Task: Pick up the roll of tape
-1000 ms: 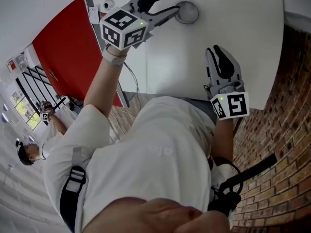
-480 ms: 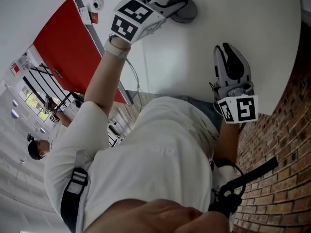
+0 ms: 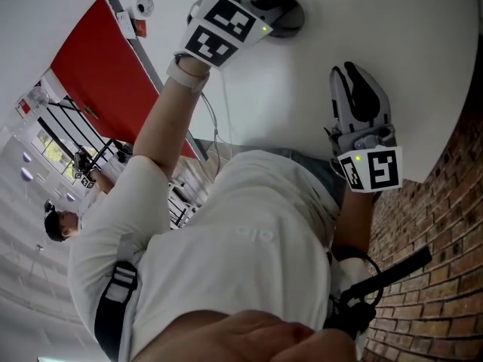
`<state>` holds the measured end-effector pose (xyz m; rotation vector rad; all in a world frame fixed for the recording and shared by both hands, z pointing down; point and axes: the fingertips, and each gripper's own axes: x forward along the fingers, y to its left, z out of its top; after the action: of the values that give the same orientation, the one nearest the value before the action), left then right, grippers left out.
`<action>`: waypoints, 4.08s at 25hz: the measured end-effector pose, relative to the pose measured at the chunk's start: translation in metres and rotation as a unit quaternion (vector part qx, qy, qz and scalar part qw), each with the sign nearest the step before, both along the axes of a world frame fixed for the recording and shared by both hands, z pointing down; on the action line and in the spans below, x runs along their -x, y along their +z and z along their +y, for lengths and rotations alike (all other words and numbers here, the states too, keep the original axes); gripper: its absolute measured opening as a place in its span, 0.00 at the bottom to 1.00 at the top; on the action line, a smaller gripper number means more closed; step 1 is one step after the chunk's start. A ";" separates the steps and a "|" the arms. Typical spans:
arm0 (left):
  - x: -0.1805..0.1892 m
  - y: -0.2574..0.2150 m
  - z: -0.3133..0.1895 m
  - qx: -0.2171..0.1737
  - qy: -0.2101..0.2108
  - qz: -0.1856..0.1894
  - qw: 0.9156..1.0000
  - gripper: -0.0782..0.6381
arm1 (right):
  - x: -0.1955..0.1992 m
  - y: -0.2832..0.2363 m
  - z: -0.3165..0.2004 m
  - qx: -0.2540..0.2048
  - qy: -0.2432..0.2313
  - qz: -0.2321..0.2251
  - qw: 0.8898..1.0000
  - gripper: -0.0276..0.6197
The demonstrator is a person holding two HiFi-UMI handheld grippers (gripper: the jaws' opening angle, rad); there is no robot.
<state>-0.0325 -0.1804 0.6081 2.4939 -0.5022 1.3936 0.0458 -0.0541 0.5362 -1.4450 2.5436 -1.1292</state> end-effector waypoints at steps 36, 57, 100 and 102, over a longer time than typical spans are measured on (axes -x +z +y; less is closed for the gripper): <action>-0.003 -0.059 0.040 -0.064 -0.031 -0.008 0.997 0.27 | -0.018 -0.032 0.040 -0.022 0.000 -0.010 1.000 0.14; 0.007 -0.218 0.072 -0.150 -0.057 0.070 0.985 0.27 | -0.019 -0.126 0.064 -0.087 -0.011 0.028 0.996 0.14; 0.137 -0.433 0.161 -0.216 -0.217 0.281 0.909 0.27 | 0.061 -0.380 0.057 -0.288 -0.052 0.084 0.953 0.14; 0.142 -0.440 0.166 -0.215 -0.224 0.296 0.904 0.27 | 0.069 -0.391 0.059 -0.296 -0.058 0.083 0.950 0.14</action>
<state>-0.1747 -0.0140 0.1684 2.6863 -1.2335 0.3427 -0.0232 0.0045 0.1456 -1.2769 2.7502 -0.1943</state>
